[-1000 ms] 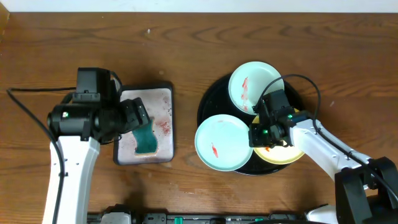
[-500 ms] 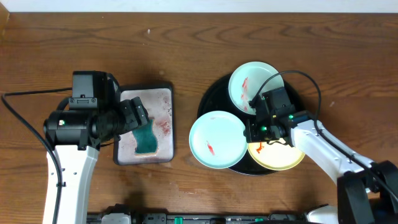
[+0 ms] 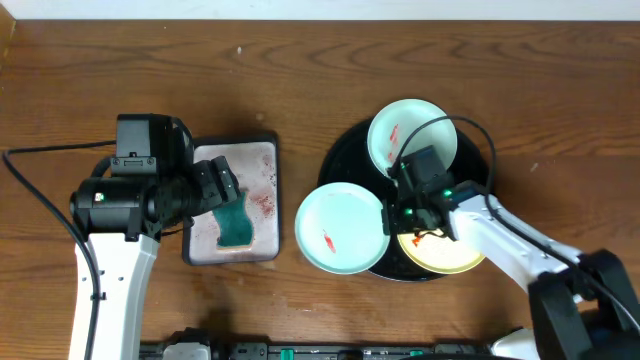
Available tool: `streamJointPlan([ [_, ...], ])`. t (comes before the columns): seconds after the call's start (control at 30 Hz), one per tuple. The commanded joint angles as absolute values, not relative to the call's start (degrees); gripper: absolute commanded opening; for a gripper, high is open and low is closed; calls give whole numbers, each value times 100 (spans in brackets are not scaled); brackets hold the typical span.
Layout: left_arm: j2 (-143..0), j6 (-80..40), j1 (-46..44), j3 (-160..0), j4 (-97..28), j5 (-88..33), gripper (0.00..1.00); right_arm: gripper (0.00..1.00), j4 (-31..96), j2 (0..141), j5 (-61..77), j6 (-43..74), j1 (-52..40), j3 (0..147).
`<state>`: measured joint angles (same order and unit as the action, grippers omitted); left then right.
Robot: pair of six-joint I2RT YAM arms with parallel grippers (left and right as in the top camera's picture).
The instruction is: Clean dirty plates on tray and stack at the side
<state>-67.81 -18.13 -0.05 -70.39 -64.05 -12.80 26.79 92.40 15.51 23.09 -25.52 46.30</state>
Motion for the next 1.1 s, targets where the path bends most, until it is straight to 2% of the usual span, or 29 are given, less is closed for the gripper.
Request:
streamJointPlan([
  [0.0, -6751, -1761, 19, -7052, -6399, -1308, 89, 1, 2703, 9465, 810, 2766, -2510, 4556],
  [0.2, -6751, -1761, 19, -7052, -6399, -1310, 89, 1, 3013, 9472, -3, 2593, -2053, 4558],
  [0.4, -6818, -1761, 19, -7050, -6449, -1310, 89, 1, 2974, 9472, -19, 1997, -1457, 4604],
  [0.73, -7105, -1758, 19, -7032, -6615, -1306, 89, 1, 2790, 9472, -314, 1365, -1350, 4613],
  [0.87, -7312, -1763, 19, -6938, -6593, -969, 88, 1, 2908, 9472, -106, 1387, -1358, 4613],
  [1.07, -7848, -1780, 14, -6517, -6488, -790, 88, 1, 2814, 9472, -327, 2012, -1317, 4613],
])
